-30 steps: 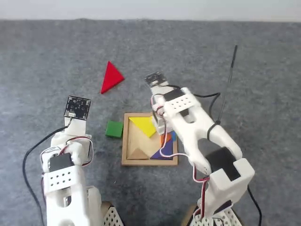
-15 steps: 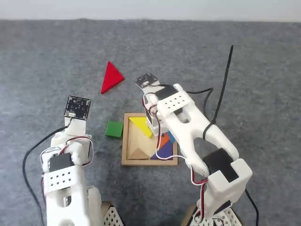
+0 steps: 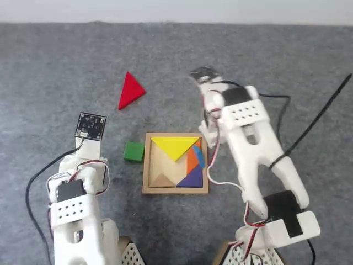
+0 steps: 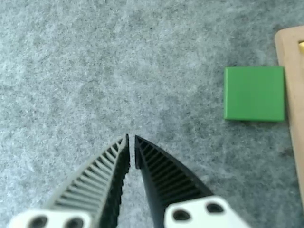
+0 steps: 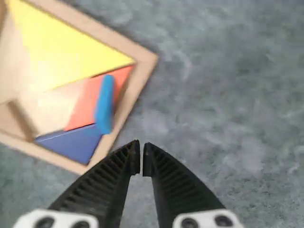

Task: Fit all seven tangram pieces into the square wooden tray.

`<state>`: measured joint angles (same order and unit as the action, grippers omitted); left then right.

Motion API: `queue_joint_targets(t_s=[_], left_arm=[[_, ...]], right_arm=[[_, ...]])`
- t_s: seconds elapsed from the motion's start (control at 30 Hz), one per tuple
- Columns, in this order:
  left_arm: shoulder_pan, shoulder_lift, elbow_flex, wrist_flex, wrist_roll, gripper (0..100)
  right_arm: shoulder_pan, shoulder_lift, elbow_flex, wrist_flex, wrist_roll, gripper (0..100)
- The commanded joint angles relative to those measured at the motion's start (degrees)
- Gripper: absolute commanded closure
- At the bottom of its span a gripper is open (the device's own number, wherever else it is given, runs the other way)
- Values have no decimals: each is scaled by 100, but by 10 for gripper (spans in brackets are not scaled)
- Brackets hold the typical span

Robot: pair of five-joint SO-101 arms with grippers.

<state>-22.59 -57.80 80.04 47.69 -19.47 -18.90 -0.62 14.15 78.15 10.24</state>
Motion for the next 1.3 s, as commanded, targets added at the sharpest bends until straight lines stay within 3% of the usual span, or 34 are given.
queue_joint_targets(t_s=[0.0,0.4,0.9,1.27], left_arm=[[-18,-132,-57,-97,-53,977],[-26,-132,-57,-97,-53,977],[-26,-132,-57,-97,-53,977],[-26,-132,-57,-97,-53,977]], right_arm=[[119,-84,589,-1112,44,991],[-1086,303,782,-1402,44,992],[-1103,295,545,-822,44,992],[-1815,549,721,-1095,26,992]])
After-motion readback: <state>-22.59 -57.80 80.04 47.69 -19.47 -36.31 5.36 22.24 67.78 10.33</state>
